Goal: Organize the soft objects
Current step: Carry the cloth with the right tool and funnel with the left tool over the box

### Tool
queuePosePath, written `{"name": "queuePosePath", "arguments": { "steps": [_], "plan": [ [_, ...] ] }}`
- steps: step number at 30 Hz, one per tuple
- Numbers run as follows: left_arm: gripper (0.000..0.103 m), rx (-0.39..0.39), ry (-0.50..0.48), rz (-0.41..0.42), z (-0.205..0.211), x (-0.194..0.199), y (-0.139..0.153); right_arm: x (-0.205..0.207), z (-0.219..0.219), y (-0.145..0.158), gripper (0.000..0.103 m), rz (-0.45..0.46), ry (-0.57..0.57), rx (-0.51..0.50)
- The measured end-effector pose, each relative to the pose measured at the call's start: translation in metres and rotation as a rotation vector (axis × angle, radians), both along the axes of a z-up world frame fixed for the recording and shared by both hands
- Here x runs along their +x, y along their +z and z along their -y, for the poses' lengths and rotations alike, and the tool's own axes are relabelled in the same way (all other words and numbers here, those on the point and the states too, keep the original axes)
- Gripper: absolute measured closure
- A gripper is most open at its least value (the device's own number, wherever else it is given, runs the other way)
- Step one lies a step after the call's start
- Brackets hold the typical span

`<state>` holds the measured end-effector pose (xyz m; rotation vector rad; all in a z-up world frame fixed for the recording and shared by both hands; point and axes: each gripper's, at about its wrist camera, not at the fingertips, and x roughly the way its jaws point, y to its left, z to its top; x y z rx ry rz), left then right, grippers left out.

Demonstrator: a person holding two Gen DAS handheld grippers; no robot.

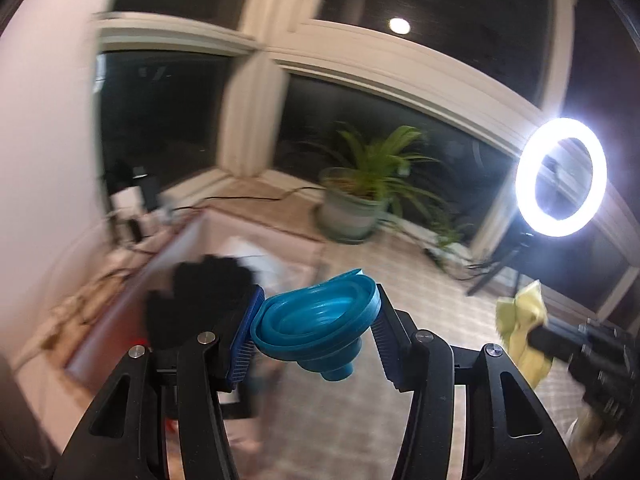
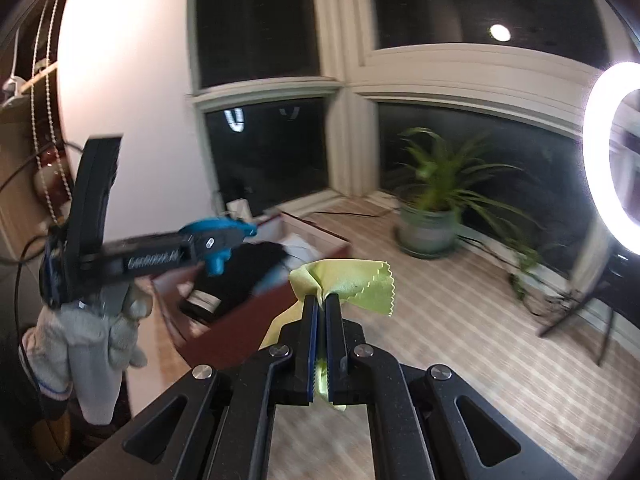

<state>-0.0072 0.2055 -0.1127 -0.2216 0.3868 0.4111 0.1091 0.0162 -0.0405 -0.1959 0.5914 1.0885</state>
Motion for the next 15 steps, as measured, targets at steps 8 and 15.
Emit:
{"name": "queuePosePath", "arguments": {
  "steps": [8, 15],
  "plan": [
    [0.051, -0.048, 0.074, -0.024, -0.056, -0.035, -0.005, -0.004, -0.093, 0.003, 0.100, -0.045, 0.096, -0.010],
    [0.051, -0.105, 0.048, -0.060, -0.089, -0.027, -0.018, 0.023, -0.174, -0.022, 0.100, -0.101, 0.094, -0.090]
  ]
}}
